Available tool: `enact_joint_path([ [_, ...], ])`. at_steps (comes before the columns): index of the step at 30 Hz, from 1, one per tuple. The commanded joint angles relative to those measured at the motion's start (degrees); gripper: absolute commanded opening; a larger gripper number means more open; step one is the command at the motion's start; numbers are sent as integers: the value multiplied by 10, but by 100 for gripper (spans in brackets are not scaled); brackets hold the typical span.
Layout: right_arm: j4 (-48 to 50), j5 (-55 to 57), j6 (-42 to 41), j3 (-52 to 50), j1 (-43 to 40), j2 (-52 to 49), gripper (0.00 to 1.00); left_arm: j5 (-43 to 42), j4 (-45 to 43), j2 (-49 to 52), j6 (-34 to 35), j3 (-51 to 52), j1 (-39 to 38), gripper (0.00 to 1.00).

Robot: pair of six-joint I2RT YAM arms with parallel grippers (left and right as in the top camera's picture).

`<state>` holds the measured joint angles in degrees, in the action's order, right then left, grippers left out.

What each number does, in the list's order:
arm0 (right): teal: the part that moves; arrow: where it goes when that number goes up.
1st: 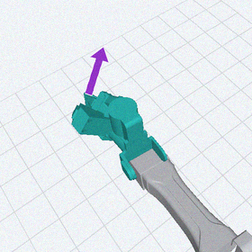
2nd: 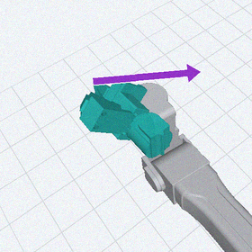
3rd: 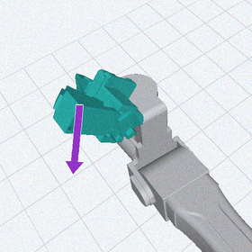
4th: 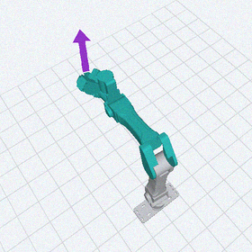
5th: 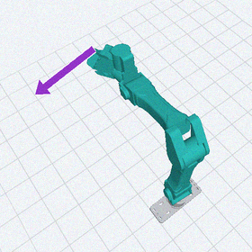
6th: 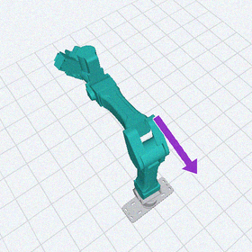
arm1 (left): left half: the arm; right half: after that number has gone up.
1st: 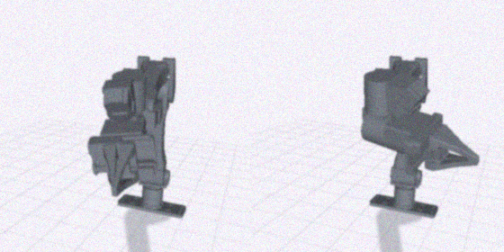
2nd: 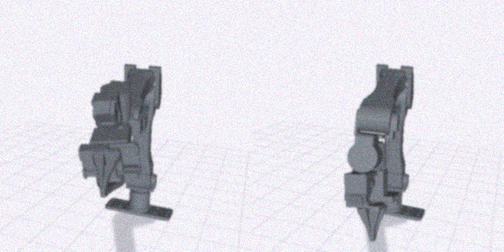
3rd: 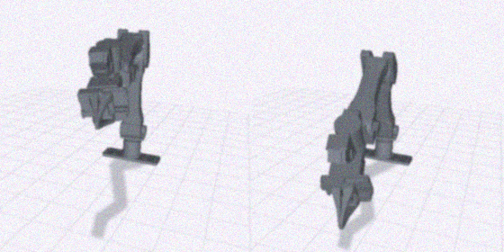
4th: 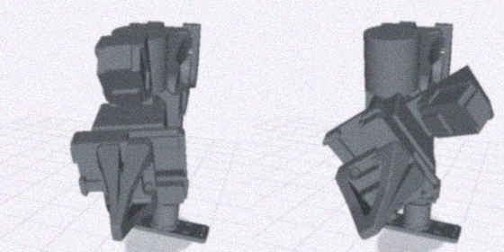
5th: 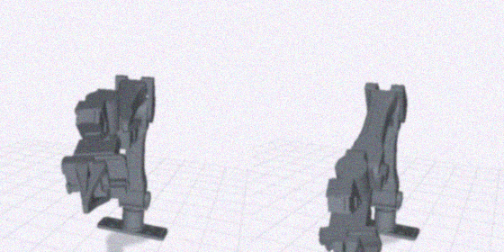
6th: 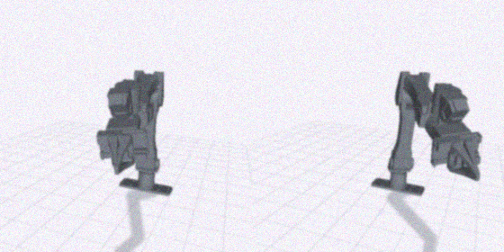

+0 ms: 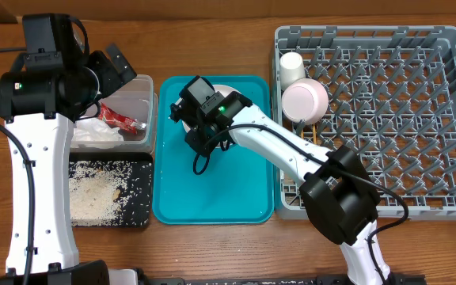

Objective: Sort waste into correct bins and load items into the dishwasher
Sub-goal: 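Grasp the rim of the pale bowl with the right gripper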

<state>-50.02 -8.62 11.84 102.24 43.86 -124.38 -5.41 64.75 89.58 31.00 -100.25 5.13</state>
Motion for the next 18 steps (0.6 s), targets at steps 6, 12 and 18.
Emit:
enact_joint_path([
  [6,19,58,2,4,-5,2,29,-4,-1,-8,-8,-11,1,100],
  [12,17,58,2,3,-5,0,29,-4,-1,-8,-8,-11,1,100],
  [18,8,58,2,0,-5,0,29,-4,-1,-8,-8,-11,1,100],
])
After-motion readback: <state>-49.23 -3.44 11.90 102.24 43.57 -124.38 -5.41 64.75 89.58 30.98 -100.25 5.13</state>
